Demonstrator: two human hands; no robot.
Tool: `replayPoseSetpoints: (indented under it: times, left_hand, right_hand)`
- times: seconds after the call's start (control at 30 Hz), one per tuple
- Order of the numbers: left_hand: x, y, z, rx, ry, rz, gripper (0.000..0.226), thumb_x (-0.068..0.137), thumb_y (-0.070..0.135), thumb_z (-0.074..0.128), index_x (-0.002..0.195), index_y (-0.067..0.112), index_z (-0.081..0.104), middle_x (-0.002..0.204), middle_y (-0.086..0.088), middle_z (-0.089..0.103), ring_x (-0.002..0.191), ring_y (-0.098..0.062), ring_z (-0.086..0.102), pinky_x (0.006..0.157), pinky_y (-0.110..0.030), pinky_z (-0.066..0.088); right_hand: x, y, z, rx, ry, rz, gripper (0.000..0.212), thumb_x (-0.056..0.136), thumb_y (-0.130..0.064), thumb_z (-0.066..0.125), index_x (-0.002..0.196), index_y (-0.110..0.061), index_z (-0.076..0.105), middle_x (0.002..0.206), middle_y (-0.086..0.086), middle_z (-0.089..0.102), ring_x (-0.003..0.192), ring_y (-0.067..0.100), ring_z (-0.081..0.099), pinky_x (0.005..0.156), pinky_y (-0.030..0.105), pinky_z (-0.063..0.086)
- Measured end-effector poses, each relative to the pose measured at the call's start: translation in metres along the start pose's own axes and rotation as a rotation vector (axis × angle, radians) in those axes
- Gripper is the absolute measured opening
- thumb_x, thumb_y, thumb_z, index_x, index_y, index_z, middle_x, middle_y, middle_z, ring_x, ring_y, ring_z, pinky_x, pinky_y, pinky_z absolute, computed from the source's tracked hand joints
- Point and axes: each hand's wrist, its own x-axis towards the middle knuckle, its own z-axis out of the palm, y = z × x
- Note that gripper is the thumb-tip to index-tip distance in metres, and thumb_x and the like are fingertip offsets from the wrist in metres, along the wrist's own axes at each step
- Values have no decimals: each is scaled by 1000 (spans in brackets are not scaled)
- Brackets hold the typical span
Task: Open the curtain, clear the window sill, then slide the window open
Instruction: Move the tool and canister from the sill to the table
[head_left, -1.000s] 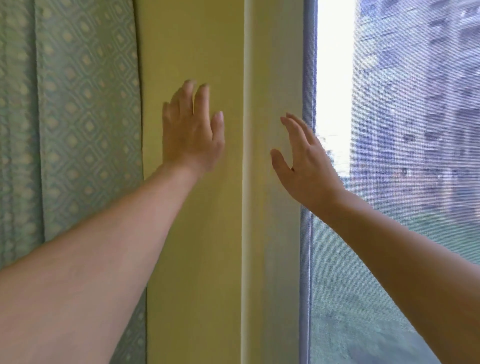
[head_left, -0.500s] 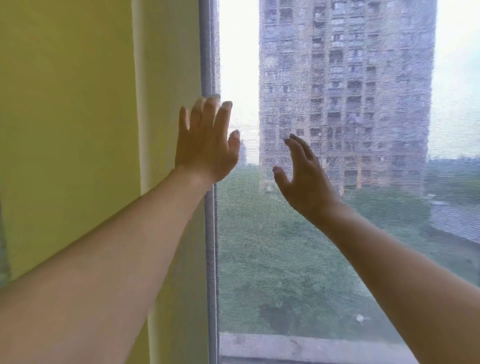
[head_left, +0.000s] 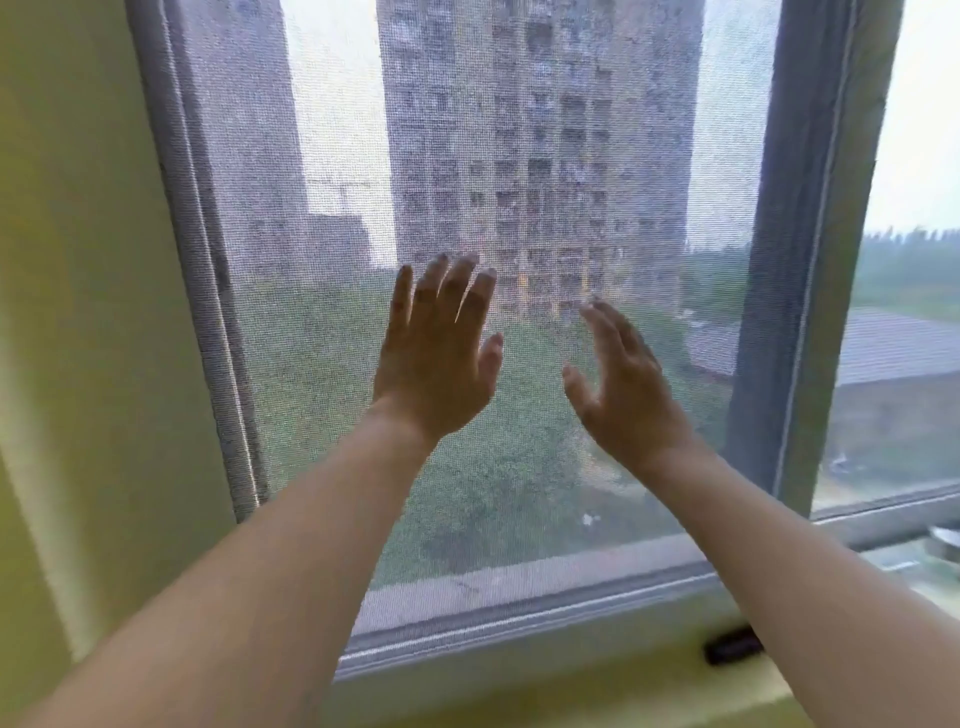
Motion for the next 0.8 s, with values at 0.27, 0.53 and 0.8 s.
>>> replayPoseSetpoints:
  times: [0.27,0.53,0.8]
  left_hand:
    - [-57,101,70,-251,-205,199,59,91,41,38,142,12,34,151,-11,31,143,-31,19,115,-55,11]
    - [-116,186,114,-414,-355,310,58,93,37,42,142,7,38,149,-13,37,141,-32,25,115,-53,19]
    - [-177,237,154,-561,-604,279,54,94,29,48,141,4,39,143,-15,44,127,-33,42,108,-44,35]
  right_hand:
    - [-94,98,-8,-148,-121,167,61,89,-23,60,143,-11,35,154,10,34,143,26,30,118,42,26]
    - [-171,158,-11,-201,-263,274,67,87,-20,62,145,-9,31,153,15,36,141,31,35,115,44,29]
    - [-232,221,-20,-206,-582,499,66,88,-18,59,148,-9,32,157,10,29,145,26,25,118,33,20]
